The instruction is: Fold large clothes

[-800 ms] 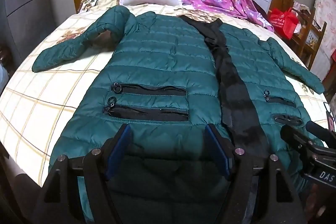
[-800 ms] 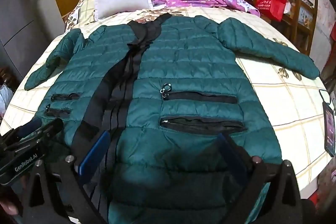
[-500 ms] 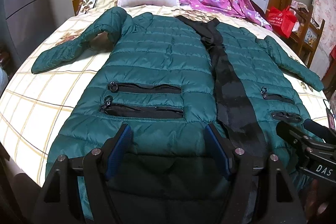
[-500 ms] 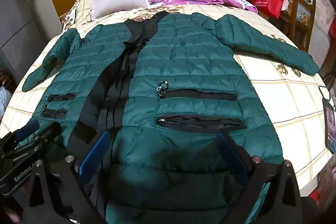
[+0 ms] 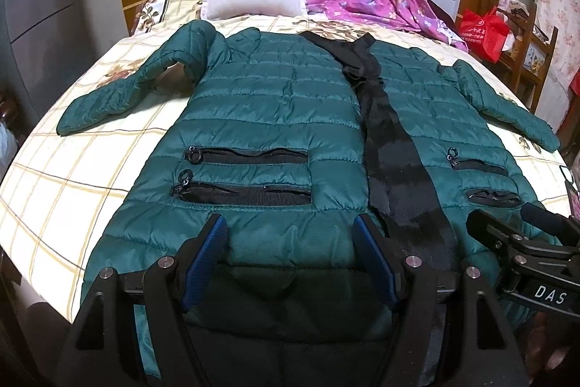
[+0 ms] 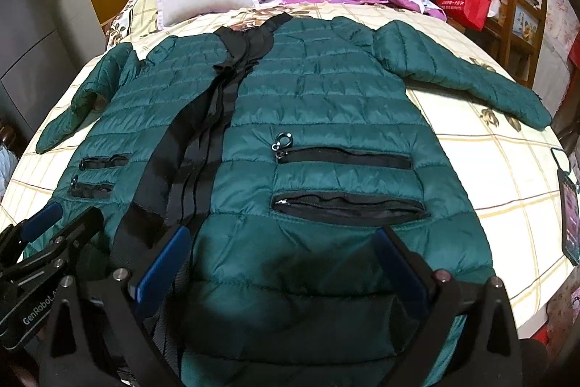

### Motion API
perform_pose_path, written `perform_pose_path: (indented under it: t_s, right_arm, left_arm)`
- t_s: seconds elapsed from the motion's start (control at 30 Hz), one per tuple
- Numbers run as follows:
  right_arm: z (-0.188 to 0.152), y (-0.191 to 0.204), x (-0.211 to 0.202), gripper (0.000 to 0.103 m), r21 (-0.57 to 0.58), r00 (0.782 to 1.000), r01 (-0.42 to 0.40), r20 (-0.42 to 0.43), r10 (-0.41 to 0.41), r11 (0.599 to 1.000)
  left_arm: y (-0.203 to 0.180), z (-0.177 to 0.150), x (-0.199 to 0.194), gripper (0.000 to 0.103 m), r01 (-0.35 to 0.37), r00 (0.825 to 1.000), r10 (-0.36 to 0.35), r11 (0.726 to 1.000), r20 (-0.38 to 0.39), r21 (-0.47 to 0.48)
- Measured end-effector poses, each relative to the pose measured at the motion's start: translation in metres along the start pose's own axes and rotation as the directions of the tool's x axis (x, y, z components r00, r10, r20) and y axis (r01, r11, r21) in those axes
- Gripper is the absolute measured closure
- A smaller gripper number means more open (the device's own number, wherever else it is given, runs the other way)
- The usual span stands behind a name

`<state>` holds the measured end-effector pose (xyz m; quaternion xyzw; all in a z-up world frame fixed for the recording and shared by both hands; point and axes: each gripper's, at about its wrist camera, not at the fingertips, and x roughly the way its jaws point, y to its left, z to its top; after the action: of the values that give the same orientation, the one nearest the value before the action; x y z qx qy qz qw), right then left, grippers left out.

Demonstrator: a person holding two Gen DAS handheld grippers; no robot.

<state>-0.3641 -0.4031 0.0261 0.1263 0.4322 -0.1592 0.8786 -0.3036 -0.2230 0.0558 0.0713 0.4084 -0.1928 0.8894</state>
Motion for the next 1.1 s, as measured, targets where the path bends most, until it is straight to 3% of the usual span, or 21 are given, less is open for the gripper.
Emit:
perform_pose_path:
  t_s: [1.1]
  right_arm:
    - [0.0021,0.0010,0.0017,0.001,-0.008,1.000,0.006,0.014,-0.005,1.000]
  left_arm:
    - [0.0026,0.0006,0.0039,0.059,-0.003,1.000,0.002,1.000,-0.019,-0.017]
